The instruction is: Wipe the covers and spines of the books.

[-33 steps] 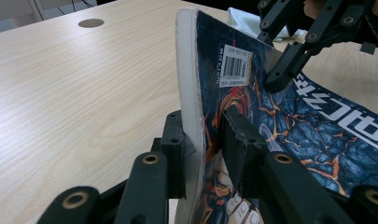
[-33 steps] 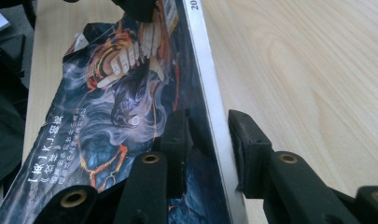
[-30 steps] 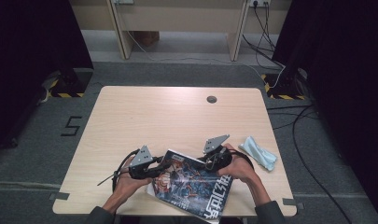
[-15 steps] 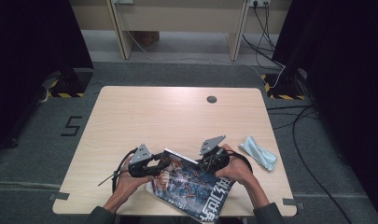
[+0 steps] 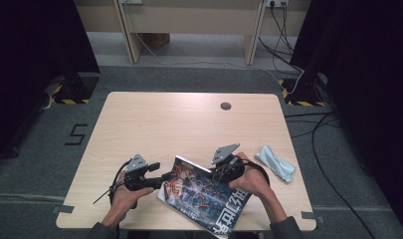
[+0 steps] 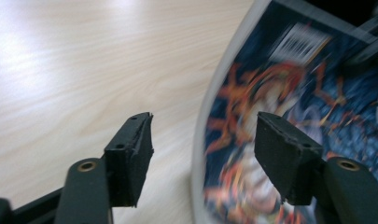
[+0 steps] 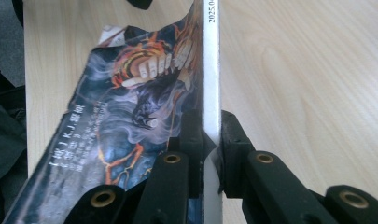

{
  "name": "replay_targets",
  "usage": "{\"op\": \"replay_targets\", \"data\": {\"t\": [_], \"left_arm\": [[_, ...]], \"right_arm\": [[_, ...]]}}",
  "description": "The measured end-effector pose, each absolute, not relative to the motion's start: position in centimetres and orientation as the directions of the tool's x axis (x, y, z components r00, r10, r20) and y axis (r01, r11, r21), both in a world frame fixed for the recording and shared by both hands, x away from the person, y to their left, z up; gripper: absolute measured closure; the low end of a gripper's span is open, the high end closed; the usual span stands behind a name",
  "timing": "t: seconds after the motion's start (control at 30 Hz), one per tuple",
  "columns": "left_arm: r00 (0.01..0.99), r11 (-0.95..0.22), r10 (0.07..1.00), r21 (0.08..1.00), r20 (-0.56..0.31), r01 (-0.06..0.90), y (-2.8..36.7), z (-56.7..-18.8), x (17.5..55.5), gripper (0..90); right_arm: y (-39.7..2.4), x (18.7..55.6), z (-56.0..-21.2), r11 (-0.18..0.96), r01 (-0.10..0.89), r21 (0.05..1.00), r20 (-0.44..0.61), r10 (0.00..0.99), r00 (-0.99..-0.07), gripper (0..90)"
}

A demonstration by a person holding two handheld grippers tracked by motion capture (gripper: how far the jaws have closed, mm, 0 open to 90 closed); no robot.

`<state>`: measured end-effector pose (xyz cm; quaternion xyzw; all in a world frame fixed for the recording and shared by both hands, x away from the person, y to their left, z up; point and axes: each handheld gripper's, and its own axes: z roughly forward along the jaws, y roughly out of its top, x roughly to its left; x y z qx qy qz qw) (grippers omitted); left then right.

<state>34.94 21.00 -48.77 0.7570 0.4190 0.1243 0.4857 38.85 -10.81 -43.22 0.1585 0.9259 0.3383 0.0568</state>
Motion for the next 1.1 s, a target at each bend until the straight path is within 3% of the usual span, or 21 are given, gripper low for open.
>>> {"op": "replay_targets", "data": {"t": [0.23,0.4,0.6,0.87,1.1], "left_arm": [[0.587,-0.22,0.778,0.778,-0.225,0.589,22.2,-49.6,34.1,28.6],[0.56,-0.275,0.809,0.726,-0.181,0.631,22.3,-50.1,34.1,25.4],[0.574,-0.323,0.806,0.704,-0.147,0.633,22.0,-50.6,34.2,25.0],[0.596,-0.415,0.802,0.688,-0.032,0.595,21.3,-51.3,34.2,23.7],[0.59,-0.408,0.807,0.693,-0.031,0.594,21.3,-51.4,34.2,22.2]], "right_arm": [[-11.4,39.3,-41.4,0.716,0.248,0.653,-0.043,0.362,-0.931,82.9],[-11.4,40.0,-39.1,0.735,0.233,0.637,-0.098,0.377,-0.921,83.0],[-11.5,41.1,-36.3,0.78,0.209,0.59,-0.199,0.391,-0.899,83.0],[-12.1,43.0,-34.6,0.816,0.251,0.521,-0.31,0.454,-0.835,83.0],[-11.0,42.3,-34.9,0.827,0.251,0.503,-0.332,0.453,-0.827,82.9]]}}
